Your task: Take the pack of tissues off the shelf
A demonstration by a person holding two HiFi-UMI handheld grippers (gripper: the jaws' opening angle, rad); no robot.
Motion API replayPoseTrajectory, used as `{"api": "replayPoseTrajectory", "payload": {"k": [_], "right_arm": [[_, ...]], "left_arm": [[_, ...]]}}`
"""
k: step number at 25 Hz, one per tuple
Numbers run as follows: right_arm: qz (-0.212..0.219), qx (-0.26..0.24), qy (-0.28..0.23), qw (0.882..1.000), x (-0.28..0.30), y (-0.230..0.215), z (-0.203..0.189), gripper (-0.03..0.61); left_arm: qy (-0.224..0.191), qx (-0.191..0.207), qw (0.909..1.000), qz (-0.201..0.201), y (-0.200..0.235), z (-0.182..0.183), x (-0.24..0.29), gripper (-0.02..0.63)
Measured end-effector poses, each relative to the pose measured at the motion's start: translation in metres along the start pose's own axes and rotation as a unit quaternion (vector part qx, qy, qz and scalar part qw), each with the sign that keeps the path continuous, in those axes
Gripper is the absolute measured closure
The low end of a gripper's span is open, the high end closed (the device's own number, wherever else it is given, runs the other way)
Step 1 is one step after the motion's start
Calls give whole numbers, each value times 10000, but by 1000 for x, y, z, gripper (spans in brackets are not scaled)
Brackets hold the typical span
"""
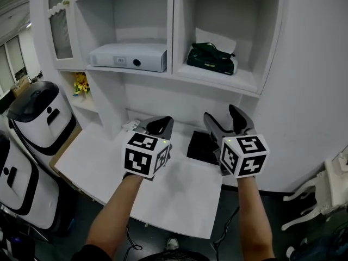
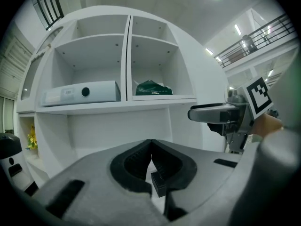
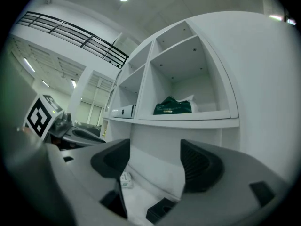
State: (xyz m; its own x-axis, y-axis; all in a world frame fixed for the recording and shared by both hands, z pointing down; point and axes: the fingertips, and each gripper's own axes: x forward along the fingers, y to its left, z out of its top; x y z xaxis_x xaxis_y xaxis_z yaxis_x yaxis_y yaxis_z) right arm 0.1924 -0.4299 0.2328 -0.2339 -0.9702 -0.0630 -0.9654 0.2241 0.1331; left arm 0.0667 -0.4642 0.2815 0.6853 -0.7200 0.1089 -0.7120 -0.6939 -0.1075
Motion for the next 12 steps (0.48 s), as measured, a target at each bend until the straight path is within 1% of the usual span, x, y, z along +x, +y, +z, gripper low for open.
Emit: {"api": "replayPoseTrajectory", "payload": {"k": [5,12], "right_arm": [[-25,37,18,10000,12,-18,-4,259],[-133,-9,116,9998,12,-28,-7,259]], "left_arm": [[25,40,9999,-91,-2,6,27,609],[0,70,9996,-280,-10,10,43,609]]}}
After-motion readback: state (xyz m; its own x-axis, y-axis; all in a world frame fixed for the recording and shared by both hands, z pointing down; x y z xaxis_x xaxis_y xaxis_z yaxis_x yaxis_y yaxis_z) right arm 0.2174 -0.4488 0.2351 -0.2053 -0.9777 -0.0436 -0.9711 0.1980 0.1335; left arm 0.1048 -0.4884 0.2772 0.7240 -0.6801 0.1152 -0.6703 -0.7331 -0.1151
